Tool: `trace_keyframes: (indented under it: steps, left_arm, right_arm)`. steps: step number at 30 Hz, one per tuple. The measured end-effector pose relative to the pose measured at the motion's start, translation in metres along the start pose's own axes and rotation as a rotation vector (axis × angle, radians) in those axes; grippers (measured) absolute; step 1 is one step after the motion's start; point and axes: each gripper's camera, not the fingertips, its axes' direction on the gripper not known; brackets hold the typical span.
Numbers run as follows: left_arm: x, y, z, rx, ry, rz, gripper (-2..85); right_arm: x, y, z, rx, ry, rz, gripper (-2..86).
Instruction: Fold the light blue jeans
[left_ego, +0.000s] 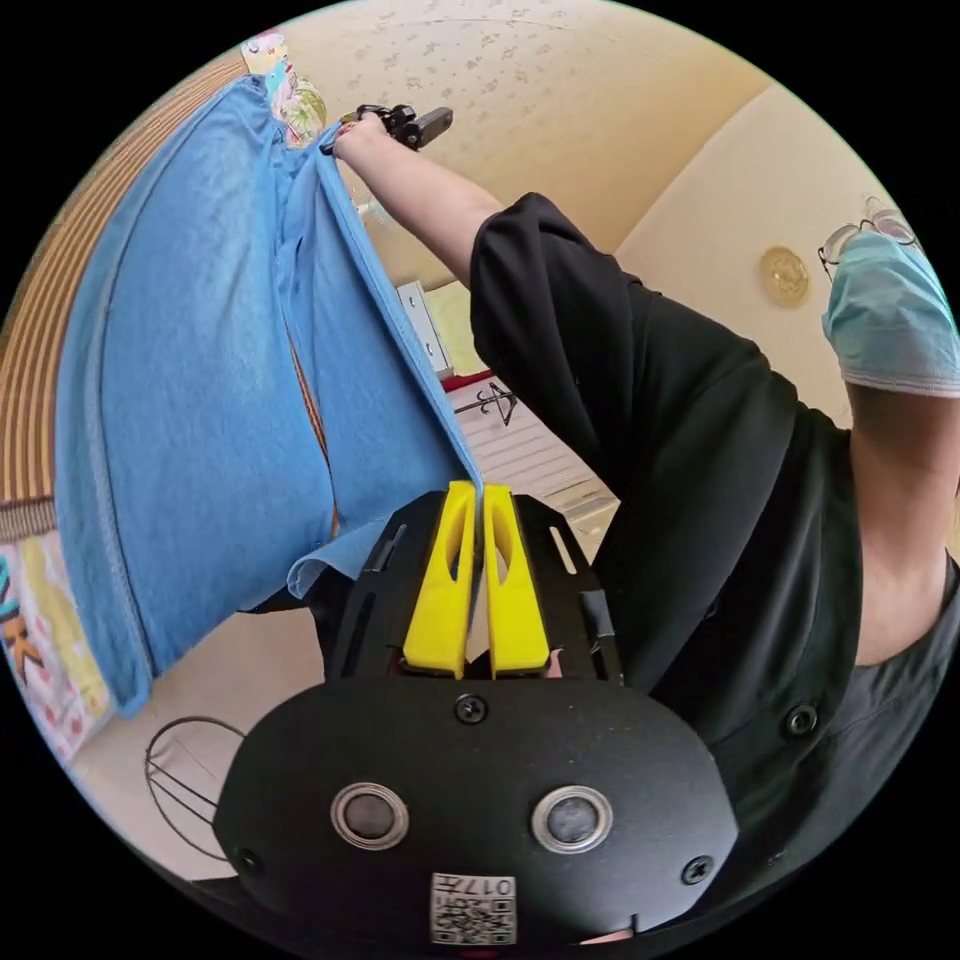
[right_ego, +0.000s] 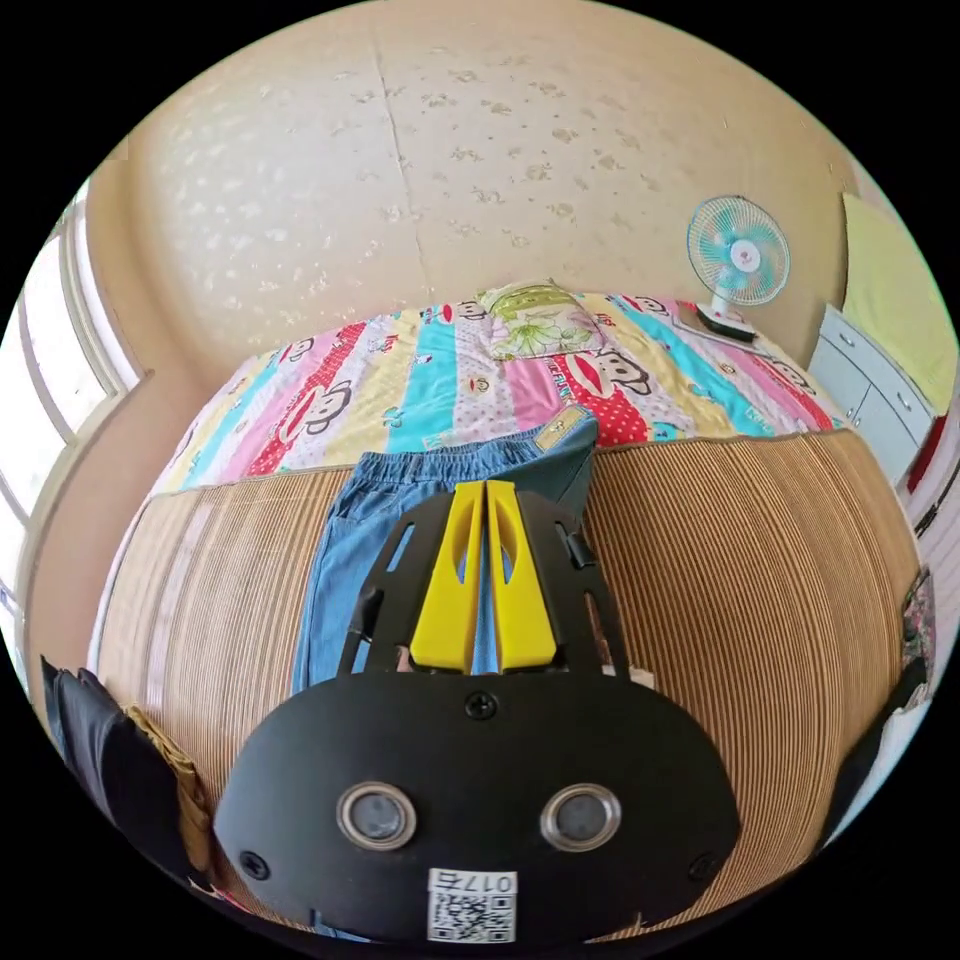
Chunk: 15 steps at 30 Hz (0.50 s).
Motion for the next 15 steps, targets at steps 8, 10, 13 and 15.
trace_keyframes:
  steps: [8, 10, 13, 15]
  left_arm:
    - [-0.028, 0.032, -0.053, 0.067, -0.126, -0.097, -0.9]
    - [-0.032, 0.038, -0.054, 0.072, -0.181, -0.112, -0.9]
    - [-0.045, 0.042, -0.051, 0.044, -0.309, -0.15, -0.9]
    - [-0.052, 0.041, -0.049, 0.051, -0.312, -0.147, -0.9]
  right_arm:
    - [-0.131, 0.059, 0.063, -0.07, -0.274, -0.141, 0.4]
    - [-0.14, 0.076, 0.08, -0.108, -0.317, -0.121, 0.4]
    - [-0.138, 0.098, 0.098, -0.164, -0.374, -0.063, 0.6]
    - [-0.136, 0.105, 0.096, -0.197, -0.404, -0.092, 0.7]
